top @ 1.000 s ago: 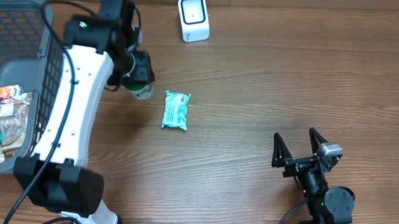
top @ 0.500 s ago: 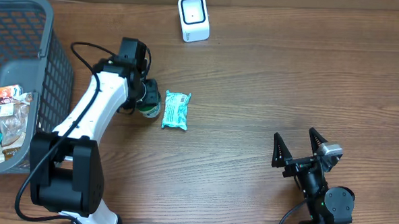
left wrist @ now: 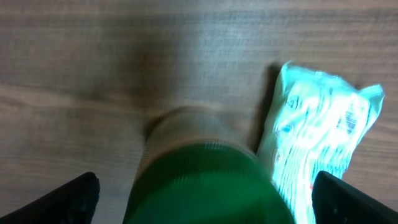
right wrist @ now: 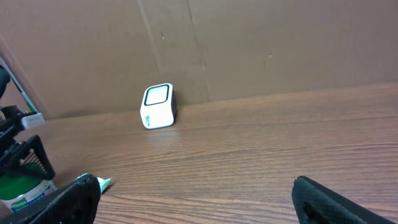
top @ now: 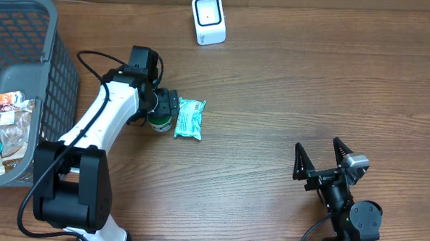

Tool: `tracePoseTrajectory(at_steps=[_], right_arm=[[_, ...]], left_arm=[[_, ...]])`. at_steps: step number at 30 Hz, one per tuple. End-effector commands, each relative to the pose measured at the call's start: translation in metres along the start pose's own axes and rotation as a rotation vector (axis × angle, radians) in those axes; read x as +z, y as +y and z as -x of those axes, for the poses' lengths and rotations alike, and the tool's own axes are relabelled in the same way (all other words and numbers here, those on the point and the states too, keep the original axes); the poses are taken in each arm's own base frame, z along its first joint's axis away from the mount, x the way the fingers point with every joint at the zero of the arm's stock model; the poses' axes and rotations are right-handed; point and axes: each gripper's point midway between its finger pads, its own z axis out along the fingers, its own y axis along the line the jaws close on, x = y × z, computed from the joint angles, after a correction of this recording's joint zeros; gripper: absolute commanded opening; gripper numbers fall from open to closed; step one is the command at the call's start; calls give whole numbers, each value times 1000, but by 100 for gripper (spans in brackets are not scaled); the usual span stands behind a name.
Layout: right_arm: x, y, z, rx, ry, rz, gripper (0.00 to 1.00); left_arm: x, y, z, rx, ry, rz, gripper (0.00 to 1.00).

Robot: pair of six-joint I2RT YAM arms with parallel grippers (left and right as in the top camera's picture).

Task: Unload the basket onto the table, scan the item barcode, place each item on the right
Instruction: 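Release the jar and move the left gripper back into the basket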

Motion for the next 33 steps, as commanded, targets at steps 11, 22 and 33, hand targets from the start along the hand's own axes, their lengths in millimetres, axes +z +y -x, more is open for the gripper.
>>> tracePoseTrajectory(at_steps=[11,22,33], right_arm=[[0,-3,-3,-4,1,-12,100],[0,-3,-3,-4,1,-12,100],[0,-3,-3,-4,1,-12,100]], left_arm=[[-266,21,92,-105,-469,-22,91],[-363,198,48,-620,-675,317,95],[-282,284,60,-671,-461,384,94]])
